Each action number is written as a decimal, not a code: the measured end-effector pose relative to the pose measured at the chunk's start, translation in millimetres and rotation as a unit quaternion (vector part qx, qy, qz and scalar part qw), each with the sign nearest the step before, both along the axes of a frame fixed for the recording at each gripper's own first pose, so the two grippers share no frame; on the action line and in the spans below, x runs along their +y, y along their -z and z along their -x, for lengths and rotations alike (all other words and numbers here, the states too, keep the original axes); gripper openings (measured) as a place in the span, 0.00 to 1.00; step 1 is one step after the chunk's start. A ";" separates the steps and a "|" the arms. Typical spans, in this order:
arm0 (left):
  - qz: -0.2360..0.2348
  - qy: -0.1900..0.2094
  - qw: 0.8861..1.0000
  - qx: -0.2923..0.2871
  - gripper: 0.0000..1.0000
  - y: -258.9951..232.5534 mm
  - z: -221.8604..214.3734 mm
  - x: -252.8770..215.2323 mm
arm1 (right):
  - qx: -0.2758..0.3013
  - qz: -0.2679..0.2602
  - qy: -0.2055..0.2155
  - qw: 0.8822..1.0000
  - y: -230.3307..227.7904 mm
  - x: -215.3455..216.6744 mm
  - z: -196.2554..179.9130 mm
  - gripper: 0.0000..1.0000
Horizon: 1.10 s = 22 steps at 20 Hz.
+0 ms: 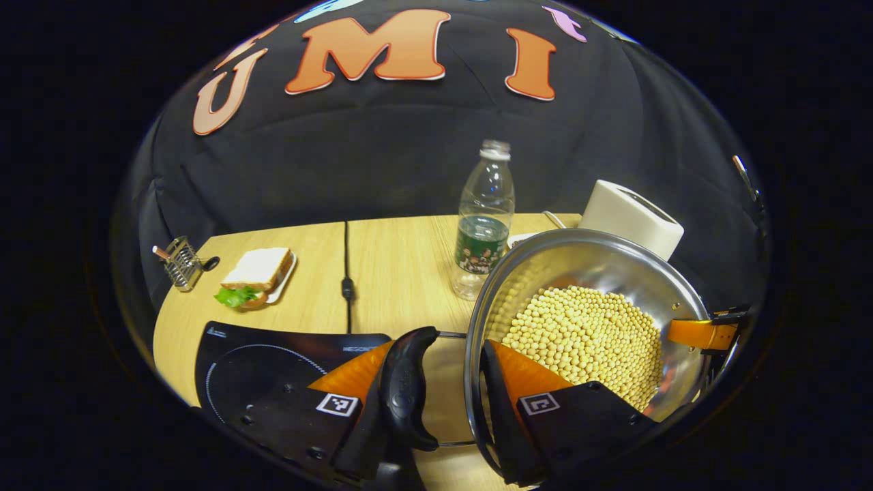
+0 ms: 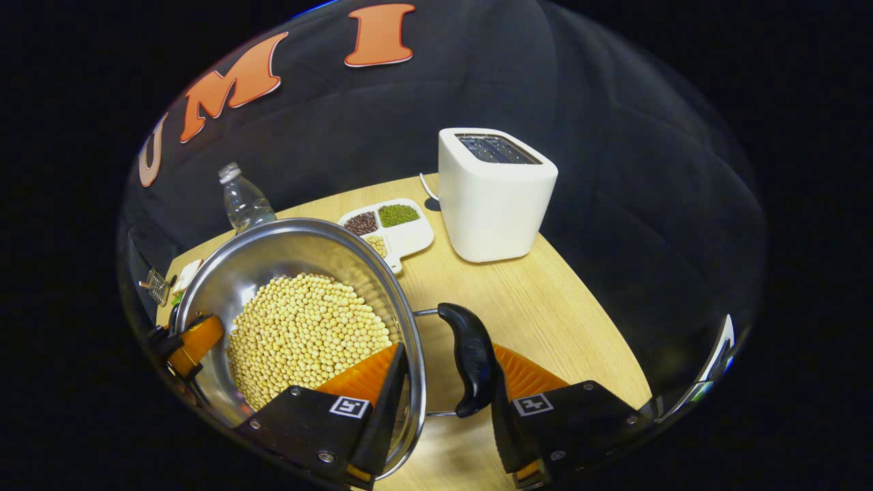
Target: First push the handle of the pot to place it horizontally, then grasp the pot with both hands and set it on the induction cooktop.
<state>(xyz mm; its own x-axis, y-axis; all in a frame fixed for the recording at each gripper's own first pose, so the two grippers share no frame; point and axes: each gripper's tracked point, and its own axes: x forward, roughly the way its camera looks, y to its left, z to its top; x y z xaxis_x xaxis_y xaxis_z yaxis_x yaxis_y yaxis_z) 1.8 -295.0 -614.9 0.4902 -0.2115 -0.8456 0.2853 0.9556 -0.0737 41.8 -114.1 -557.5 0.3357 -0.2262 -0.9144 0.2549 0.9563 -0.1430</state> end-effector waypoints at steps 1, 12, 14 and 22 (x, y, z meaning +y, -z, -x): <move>0.000 -0.005 1.000 -0.005 0.71 -8.7 -2.4 7.6 | -0.005 -0.002 -0.004 1.000 -3.4 16.4 -6.2 0.62; -0.015 -0.068 0.996 -0.048 0.71 -92.4 -9.3 122.1 | -0.046 -0.025 -0.062 0.997 -59.3 131.1 -24.7 0.62; -0.019 -0.077 0.995 -0.053 0.71 -106.4 -9.7 143.6 | -0.051 -0.028 -0.072 0.996 -64.2 152.4 -27.5 0.62; -0.034 -0.112 0.991 -0.065 0.71 -180.5 3.5 192.3 | -0.059 -0.039 -0.106 0.992 -62.4 220.1 -33.6 0.62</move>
